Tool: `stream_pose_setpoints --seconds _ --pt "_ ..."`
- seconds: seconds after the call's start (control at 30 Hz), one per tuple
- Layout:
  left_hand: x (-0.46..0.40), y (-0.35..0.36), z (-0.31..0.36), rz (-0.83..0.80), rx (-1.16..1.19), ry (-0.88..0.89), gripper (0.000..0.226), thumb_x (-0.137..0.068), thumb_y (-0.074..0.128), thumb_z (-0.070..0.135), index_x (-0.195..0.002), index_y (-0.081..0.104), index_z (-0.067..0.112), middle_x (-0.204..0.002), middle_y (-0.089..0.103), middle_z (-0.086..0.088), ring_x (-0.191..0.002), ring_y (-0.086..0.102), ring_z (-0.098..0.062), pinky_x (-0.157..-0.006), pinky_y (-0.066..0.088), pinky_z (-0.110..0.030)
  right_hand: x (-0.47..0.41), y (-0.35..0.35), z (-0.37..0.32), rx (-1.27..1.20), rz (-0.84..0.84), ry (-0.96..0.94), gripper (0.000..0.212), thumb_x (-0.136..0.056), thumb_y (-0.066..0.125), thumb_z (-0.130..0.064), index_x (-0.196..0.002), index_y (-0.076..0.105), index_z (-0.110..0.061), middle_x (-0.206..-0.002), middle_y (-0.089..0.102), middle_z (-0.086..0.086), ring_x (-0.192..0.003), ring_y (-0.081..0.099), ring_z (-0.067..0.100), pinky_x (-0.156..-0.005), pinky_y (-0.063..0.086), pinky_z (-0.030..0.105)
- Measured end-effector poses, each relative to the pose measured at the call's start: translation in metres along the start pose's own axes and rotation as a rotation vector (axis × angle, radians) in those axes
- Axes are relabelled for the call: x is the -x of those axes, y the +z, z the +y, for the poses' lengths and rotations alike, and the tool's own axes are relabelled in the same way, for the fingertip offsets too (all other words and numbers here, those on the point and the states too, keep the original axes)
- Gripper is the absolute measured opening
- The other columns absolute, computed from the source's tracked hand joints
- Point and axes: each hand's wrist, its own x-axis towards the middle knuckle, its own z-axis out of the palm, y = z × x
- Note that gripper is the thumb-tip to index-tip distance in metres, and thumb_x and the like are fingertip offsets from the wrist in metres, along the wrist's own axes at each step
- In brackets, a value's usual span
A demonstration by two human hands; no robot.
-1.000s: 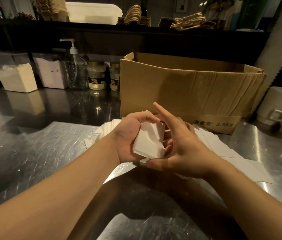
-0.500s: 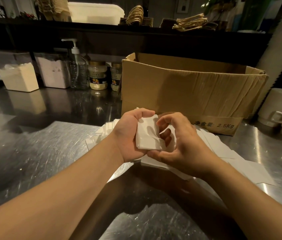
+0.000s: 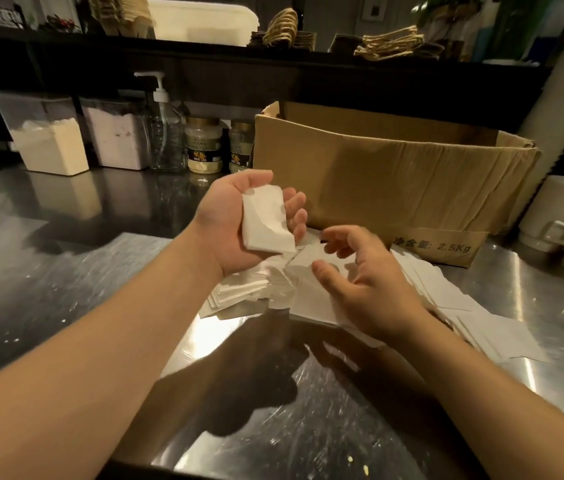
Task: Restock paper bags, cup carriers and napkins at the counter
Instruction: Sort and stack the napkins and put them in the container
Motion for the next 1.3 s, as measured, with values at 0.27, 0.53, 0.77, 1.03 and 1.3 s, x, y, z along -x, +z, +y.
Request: stream_pose_setpoints --seconds 0.27,0.53,0.77,1.03,1.3 --pt "0.000 -0.028 0.021 0.025 0.105 0.084 0.055 -0.095 0.055 0.038 -0.144 0.050 0.014 -0.107 0.069 -0.010 -0.081 0.065 -0.022 -0.082 0.053 -0.032 -0.013 0.021 -0.014 0.355 -0.307 -0.157 0.064 -0.086 0.072 -0.055 -0.142 0.042 -0.048 -0.152 0.035 -0.020 -0.142 0.026 0.010 -0.122 0.026 0.040" --pt "-0.001 -0.034 0.022 -0.090 0.170 0.137 0.059 -0.092 0.057 0.038 -0.147 0.047 0.016 -0.111 0.066 -0.009 -0.084 0.063 -0.024 -0.082 0.052 -0.034 -0.039 0.046 -0.036 0.426 -0.414 -0.301 0.071 -0.090 0.070 -0.047 -0.150 0.033 -0.040 -0.155 0.041 -0.012 -0.135 0.046 0.019 -0.110 0.047 0.041" --pt "0.000 -0.030 0.017 -0.086 0.143 0.135 0.048 -0.093 0.056 0.040 -0.133 0.053 0.013 -0.107 0.067 -0.010 -0.082 0.063 -0.024 -0.079 0.053 -0.034 -0.047 0.067 -0.046 0.657 -0.521 -0.440 0.042 -0.102 0.047 -0.009 -0.143 0.056 -0.019 -0.144 0.052 0.013 -0.132 0.046 0.036 -0.108 0.040 0.047" --pt "-0.002 -0.031 0.017 -0.095 0.160 0.133 0.050 -0.091 0.057 0.042 -0.133 0.054 0.015 -0.108 0.067 -0.008 -0.084 0.062 -0.022 -0.084 0.050 -0.034 -0.037 0.035 -0.033 0.528 -0.318 -0.649 0.033 -0.079 0.084 -0.005 -0.108 0.074 -0.017 -0.122 0.070 0.012 -0.110 0.066 0.035 -0.088 0.060 0.046" --pt "-0.005 -0.032 0.014 -0.107 0.171 0.109 0.047 -0.093 0.054 0.043 -0.131 0.053 0.015 -0.103 0.067 -0.007 -0.081 0.062 -0.021 -0.081 0.051 -0.033 -0.025 -0.013 -0.020 0.495 -0.442 -0.439 0.030 -0.093 0.067 -0.005 -0.096 0.075 -0.033 -0.124 0.067 -0.011 -0.122 0.056 0.013 -0.103 0.051 0.041"
